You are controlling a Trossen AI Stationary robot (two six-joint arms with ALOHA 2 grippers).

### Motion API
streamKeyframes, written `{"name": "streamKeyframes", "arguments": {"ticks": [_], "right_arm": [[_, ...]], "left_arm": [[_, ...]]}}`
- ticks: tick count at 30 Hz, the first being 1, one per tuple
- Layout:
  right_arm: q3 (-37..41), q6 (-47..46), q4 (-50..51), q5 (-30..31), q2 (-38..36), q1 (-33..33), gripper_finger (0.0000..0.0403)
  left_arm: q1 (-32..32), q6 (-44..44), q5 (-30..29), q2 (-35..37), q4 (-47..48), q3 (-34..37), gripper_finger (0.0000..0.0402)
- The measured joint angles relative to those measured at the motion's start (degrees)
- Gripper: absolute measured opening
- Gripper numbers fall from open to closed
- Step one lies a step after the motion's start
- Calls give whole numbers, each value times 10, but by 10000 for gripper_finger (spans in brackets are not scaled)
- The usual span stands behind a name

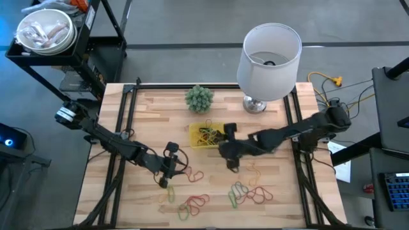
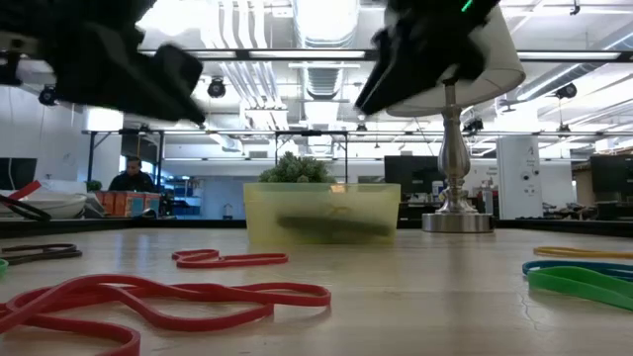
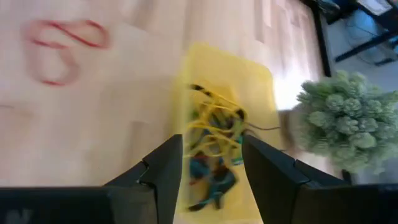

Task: Pick and place rubber bands into bin
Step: Put the red rubber band into the yellow bin

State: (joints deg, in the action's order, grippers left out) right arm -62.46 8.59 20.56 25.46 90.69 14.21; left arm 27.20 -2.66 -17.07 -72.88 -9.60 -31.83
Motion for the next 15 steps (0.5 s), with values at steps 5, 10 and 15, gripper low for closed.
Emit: {"name": "streamKeyframes", "arguments": {"ticks": [5,10,15], "right_arm": [[11,-66,18,-5,-38,90,153],[15,-103,14,-1,-39,177,146],[15,-159,11,0,-25,234,139]], "left_arm": [[-1,83,21,-28,46,0,128],[-1,60,62,-81,26,-12,128],[-3,33,63,-133,27,-37,128]]}}
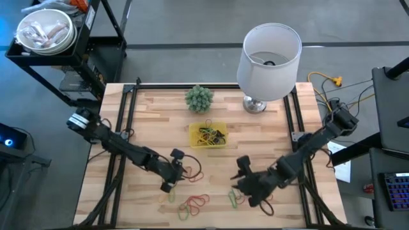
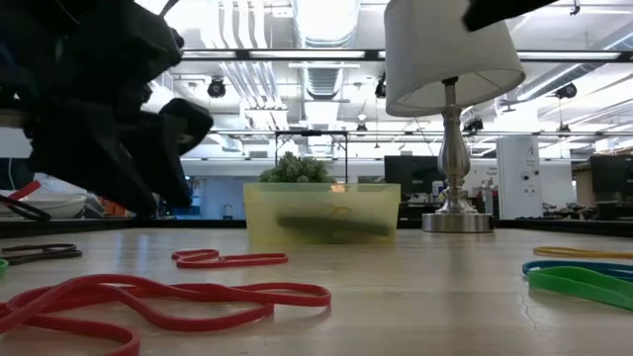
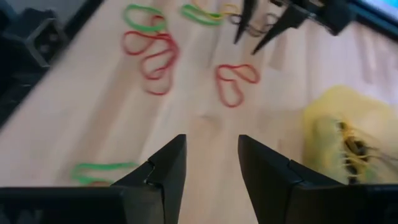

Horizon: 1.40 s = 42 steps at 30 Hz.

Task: Pick and place rubber bands into bin
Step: Put the red rubber band into the yellow bin

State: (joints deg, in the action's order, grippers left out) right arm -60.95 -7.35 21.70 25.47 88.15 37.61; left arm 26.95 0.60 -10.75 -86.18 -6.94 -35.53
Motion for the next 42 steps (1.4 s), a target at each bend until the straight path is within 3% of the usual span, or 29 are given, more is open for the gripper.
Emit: {"name": "streamKeyframes", "arguments": {"ticks": [7,21,32,38,42], "right_arm": [[0,-34,-7,32,17,39,132],[11,-60,-13,43,20,45,128],[16,-74,-15,43,20,46,128],[16,-77,-14,42,20,49,128],[18,-77,-15,42,20,50,127]], "left_arm": [[-15,5,20,-49,18,-33,128],[-59,66,61,-106,161,-110,122],[-64,62,102,-200,273,-178,6],[-56,61,42,-207,308,-199,1],[-31,43,-59,-185,322,-208,0]]}}
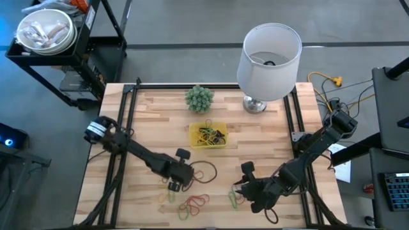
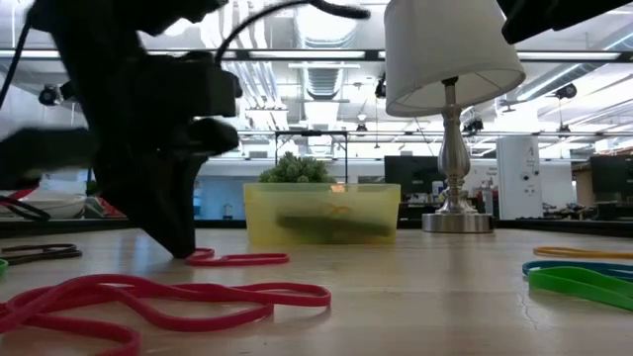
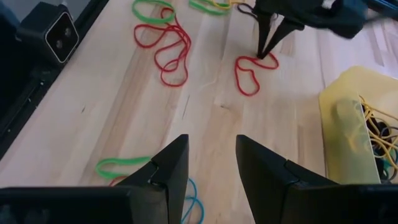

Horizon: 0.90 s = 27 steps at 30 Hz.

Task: Pick and place rubber bands into bin
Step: Put the red rubber band into the yellow bin

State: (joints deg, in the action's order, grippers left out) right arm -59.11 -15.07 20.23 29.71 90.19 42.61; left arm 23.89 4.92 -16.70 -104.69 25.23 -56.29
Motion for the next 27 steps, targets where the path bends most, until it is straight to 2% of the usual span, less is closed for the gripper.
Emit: {"name": "streamKeyframes", "arguments": {"ticks": [9,13,19,24,27], "right_arm": [[3,-9,1,0,0,0,127],[3,-11,1,0,0,0,127],[3,-11,1,0,0,0,127],[3,-10,1,0,0,0,127],[3,-10,1,0,0,0,127]], "left_arm": [[74,-10,-234,32,41,-34,1],[93,-18,-288,31,50,-46,0],[111,-39,-417,32,45,-63,0],[113,-56,-473,32,42,-76,0],[114,-69,-525,32,38,-79,0]]}}
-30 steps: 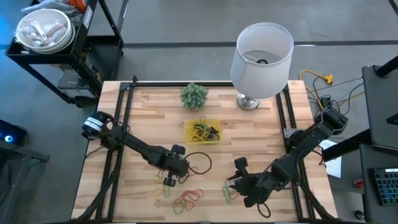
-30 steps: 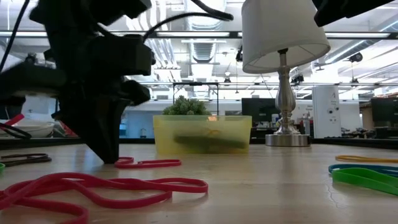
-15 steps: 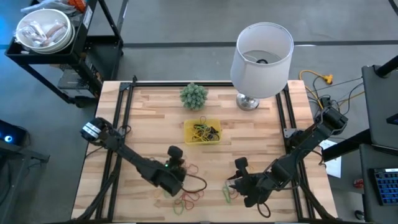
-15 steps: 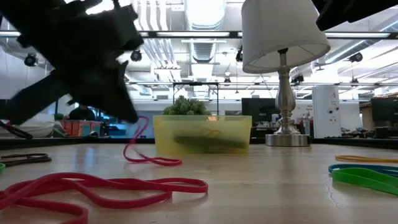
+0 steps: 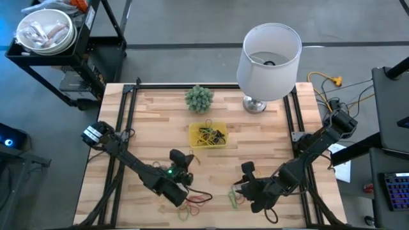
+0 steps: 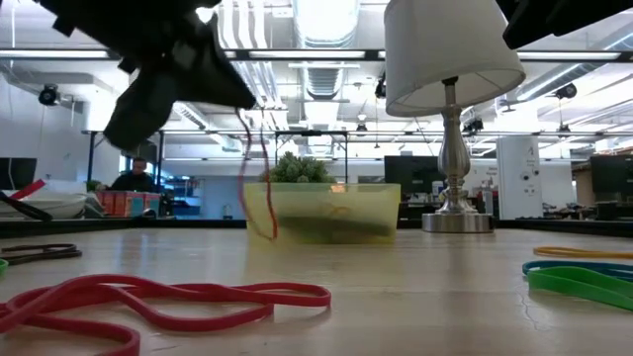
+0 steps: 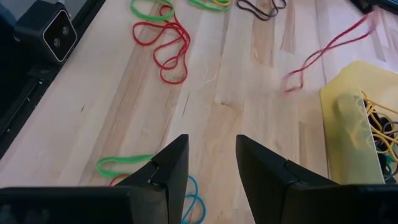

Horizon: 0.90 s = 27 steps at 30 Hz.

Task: Pick and place rubber bands into bin
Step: Put the red rubber band into the yellow bin

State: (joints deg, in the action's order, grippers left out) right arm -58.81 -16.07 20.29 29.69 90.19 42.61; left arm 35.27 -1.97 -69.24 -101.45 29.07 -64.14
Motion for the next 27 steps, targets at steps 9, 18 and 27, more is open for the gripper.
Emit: {"name": "streamKeyframes", "arguments": {"ticks": [9,18,27], "right_arm": [[0,2,0,2,0,0,127],[1,2,1,3,0,0,127],[4,1,2,3,0,0,127]], "left_arm": [[-26,-25,-106,22,-6,0,0],[-93,-113,-99,58,-69,1,0],[-194,-225,99,64,-215,25,0]]}}
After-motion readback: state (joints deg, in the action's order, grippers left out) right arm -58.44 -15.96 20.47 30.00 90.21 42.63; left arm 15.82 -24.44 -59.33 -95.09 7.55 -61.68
